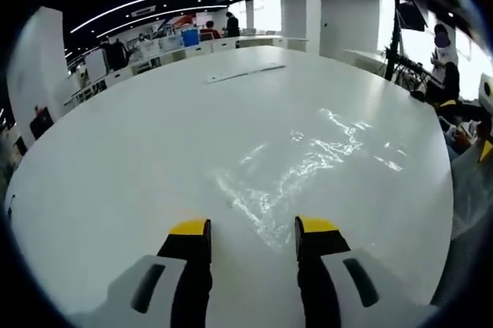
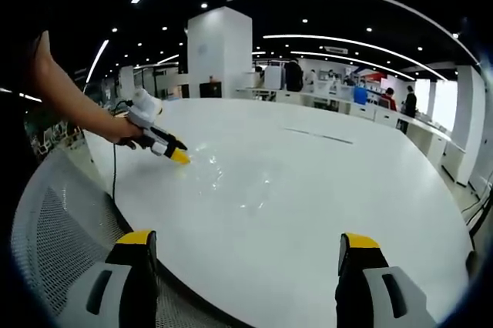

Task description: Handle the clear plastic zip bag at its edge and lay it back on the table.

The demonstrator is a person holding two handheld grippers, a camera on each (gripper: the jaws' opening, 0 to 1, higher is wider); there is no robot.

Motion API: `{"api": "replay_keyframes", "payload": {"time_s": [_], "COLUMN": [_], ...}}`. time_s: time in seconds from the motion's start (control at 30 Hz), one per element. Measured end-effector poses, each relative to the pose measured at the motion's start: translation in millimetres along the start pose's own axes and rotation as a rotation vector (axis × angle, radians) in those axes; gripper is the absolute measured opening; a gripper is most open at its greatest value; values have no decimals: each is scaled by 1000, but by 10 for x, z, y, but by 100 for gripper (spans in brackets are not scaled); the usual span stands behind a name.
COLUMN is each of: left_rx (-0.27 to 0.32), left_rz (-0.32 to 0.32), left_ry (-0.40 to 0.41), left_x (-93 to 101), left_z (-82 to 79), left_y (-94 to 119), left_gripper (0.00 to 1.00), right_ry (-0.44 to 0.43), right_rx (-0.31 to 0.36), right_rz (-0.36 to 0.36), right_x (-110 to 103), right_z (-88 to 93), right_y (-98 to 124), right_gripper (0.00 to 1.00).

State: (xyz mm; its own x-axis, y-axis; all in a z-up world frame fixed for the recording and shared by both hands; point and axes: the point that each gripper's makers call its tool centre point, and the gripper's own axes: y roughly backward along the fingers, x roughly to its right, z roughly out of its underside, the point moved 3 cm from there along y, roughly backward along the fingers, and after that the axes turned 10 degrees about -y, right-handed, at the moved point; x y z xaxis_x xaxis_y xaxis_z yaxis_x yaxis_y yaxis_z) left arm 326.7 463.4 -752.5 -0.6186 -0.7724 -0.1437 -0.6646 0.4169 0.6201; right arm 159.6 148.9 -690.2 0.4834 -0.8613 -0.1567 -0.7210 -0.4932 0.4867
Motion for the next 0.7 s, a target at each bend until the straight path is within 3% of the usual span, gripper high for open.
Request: {"api": "replay_keyframes", "payload": {"time_s": [0.17, 0.33, 0.43, 0.6, 0.7], "left_rx": [12, 17, 23, 14, 20], "left_rz": [-9, -4, -2, -12, -10], "left_ry": [8, -16, -15, -33, -39], "left_x": [8, 94, 156, 115, 119], "left_z": [-3, -3, -23, 11, 0], "left_y": [-23, -26, -28, -41, -46], "left_gripper": [38, 25, 22, 8, 6], "right_ry": [0, 0, 0, 2, 2], "right_rx": [-5, -10, -12, -16, -17], "right_rz": [0, -1, 0, -1, -2], "right_x": [8, 6, 6, 2, 8], "right_z": [13, 21, 25, 31, 38], "right_y": [-1, -1, 1, 3, 3], "right_gripper": [98, 98, 98, 98, 98]}}
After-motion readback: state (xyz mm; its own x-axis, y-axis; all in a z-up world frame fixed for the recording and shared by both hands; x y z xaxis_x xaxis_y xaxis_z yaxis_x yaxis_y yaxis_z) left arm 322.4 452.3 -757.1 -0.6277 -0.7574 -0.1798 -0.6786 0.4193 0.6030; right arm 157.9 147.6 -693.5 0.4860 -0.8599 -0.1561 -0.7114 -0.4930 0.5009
